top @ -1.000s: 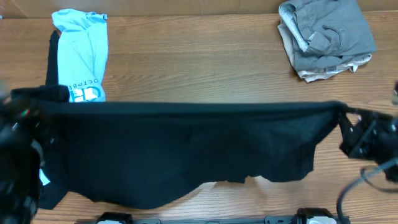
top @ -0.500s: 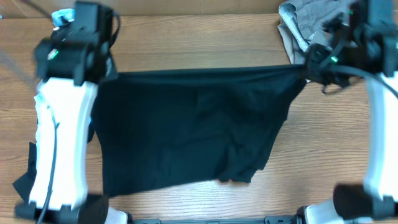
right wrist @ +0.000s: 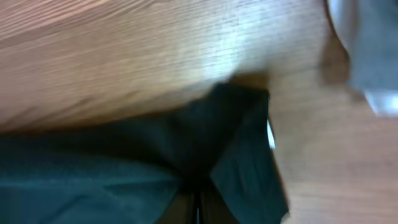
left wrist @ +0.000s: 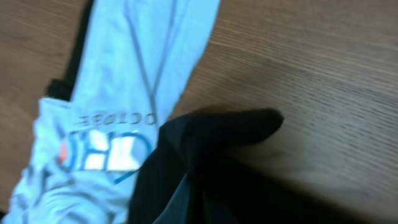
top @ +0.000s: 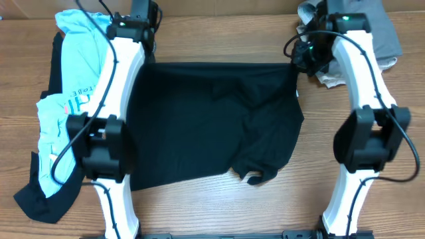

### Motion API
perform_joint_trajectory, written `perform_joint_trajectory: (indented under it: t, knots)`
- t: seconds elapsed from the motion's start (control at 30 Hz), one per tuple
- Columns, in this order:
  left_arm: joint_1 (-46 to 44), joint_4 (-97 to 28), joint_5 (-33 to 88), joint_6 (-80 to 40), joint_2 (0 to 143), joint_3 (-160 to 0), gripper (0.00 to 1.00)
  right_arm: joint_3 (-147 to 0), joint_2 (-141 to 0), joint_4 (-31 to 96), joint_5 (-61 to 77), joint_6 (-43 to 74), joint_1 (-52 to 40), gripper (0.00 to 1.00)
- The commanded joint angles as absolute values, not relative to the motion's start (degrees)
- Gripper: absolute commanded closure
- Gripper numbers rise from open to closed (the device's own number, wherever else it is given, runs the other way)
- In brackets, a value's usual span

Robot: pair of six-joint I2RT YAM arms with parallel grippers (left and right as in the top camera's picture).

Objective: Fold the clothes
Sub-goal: 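Lay the stretched shirt flat on the table with both grippers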

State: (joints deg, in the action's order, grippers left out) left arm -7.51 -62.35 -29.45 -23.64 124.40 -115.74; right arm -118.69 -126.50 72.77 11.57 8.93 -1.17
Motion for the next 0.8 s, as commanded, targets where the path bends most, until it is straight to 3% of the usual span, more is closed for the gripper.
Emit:
perform_joint_trajectory:
  t: [0.0, 0.13, 0.23, 0.37, 0.77]
  knots:
    - [-7.5, -60.0, -31.5, -23.8, 127.7, -115.8, 0.96, -118.9, -128.0, 69.2, 10.5, 8.5, -1.6, 0.96]
    - [-7.6, -57.4, -31.4, -23.8, 129.9, -115.8, 0.96, -118.9, -128.9, 63.9, 10.8, 8.5, -1.6, 0.91]
    - [-7.5, -55.9, -31.2, -23.8, 130.2, -115.8, 0.96, -118.9, -128.9, 62.3, 11.7, 8.5, -1.6, 0.64]
    - [-7.5, -54.3, -30.7, -23.8, 130.2, -115.8, 0.96, -118.9, -128.9, 63.2, 16.9, 8.5, -1.6, 0.51]
    - [-7.6, -54.3, -26.9, -23.8, 130.2, -115.8, 0.96, -112.7, -128.9, 67.3, 15.9, 9.2, -10.2, 0.46]
